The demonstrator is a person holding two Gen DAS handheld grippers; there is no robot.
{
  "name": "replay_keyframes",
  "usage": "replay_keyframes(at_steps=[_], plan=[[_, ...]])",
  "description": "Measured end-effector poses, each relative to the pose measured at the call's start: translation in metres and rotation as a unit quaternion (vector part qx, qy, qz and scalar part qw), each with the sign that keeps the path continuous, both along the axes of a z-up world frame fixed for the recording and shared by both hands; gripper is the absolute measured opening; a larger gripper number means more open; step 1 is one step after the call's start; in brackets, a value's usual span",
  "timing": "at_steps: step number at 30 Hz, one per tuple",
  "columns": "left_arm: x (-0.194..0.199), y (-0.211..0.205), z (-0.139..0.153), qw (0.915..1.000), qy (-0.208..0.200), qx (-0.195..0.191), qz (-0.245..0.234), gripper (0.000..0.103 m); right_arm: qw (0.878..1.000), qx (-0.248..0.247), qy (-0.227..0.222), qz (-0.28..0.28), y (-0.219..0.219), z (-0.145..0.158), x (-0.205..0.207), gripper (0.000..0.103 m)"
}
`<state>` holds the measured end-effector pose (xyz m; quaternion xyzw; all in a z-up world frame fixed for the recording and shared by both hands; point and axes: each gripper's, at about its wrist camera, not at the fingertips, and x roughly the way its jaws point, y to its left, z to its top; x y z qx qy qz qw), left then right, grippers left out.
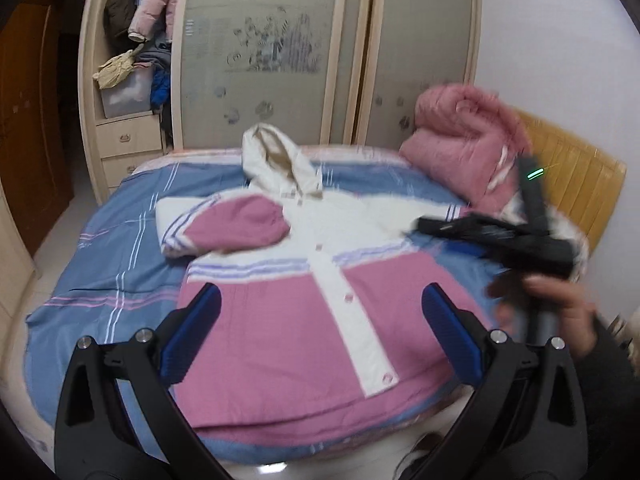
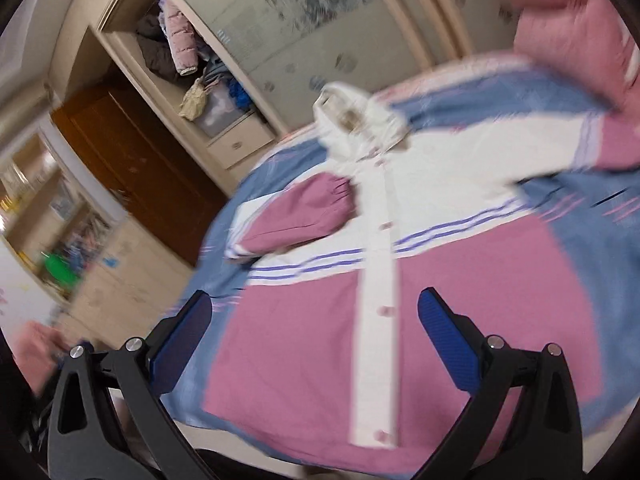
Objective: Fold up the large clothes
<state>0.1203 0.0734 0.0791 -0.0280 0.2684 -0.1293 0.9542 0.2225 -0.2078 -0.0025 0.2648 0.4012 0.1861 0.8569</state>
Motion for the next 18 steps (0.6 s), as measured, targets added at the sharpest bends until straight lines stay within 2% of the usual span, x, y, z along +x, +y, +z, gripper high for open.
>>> replay_keyframes(at_steps=[2, 5, 6, 8, 11, 14, 16, 18], plan=[[0.002, 0.013, -0.001, 0.9991, -0.007, -0.042, 0.007, 0.101, 0.999, 0.041, 0.026, 0.018, 0.010, -0.014, 0.031, 0.102], [0.010, 0.022, -0.014, 0.9973, 0.013, -0.071, -0.011, 0.101, 0.998, 0.044, 0.045, 0.029, 0.030, -0.031, 0.069, 0.099], [0.012, 0.023, -0.015, 0.9973, 0.015, -0.071, -0.011, 0.101, 0.997, 0.043, 0.053, 0.033, 0.037, -0.037, 0.079, 0.097], [0.016, 0.024, -0.017, 0.9980, 0.011, -0.062, -0.003, 0.101, 0.994, 0.056, 0.083, 0.045, 0.053, -0.057, 0.110, 0.084], [0.019, 0.025, -0.020, 0.9990, 0.009, -0.043, -0.001, 0.101, 0.988, 0.084, 0.125, 0.034, 0.064, -0.088, 0.144, 0.077], [0.023, 0.029, -0.022, 0.9991, 0.011, -0.041, -0.006, 0.101, 0.984, 0.103, 0.143, 0.016, 0.074, -0.114, 0.180, 0.066], [0.026, 0.031, -0.024, 0.9991, 0.015, -0.040, -0.007, 0.101, 0.981, 0.111, 0.159, -0.001, 0.077, -0.130, 0.196, 0.065], [0.030, 0.032, -0.027, 0.9996, 0.017, -0.023, 0.000, 0.101, 0.976, 0.117, 0.184, -0.016, 0.085, -0.150, 0.216, 0.062]])
